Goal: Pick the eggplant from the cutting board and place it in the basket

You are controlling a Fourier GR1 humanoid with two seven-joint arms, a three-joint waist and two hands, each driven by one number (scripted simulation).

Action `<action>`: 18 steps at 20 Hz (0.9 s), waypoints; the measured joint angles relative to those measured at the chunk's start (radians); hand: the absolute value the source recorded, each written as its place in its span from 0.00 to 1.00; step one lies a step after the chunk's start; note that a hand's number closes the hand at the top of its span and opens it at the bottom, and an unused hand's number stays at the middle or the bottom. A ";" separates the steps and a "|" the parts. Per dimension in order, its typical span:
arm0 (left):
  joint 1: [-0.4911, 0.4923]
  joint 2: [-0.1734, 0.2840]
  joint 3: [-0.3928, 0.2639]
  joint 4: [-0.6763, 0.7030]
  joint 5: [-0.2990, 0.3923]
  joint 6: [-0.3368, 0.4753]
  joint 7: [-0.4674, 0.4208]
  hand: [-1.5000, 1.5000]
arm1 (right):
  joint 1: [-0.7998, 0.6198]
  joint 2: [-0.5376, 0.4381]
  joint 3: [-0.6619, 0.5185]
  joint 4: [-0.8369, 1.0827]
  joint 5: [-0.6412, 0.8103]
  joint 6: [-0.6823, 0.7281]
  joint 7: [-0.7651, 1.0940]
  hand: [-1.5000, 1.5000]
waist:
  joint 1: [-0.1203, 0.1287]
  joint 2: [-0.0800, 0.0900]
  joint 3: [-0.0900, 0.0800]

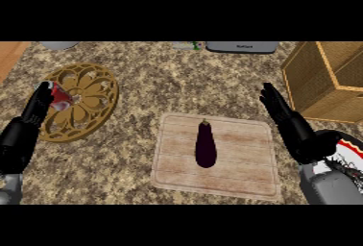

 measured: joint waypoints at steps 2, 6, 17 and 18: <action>0.013 -0.025 -0.005 0.027 0.013 -0.004 0.011 0.50 | -0.059 0.024 0.006 0.018 -0.004 0.007 0.025 1.00 | 0.000 0.007 0.014; 0.067 -0.107 -0.058 0.113 0.055 -0.015 0.090 0.50 | -0.201 0.122 0.030 0.060 -0.051 0.034 0.064 1.00 | 0.032 0.027 0.026; 0.132 -0.175 -0.111 0.131 0.094 -0.024 0.210 0.50 | -0.505 0.338 0.370 0.227 0.187 -0.088 0.213 0.00 | 0.029 0.007 0.042; 0.134 -0.175 -0.107 0.133 0.098 -0.024 0.212 0.50 | -0.543 0.328 0.386 0.244 0.231 -0.102 0.252 0.00 | 0.023 0.005 0.041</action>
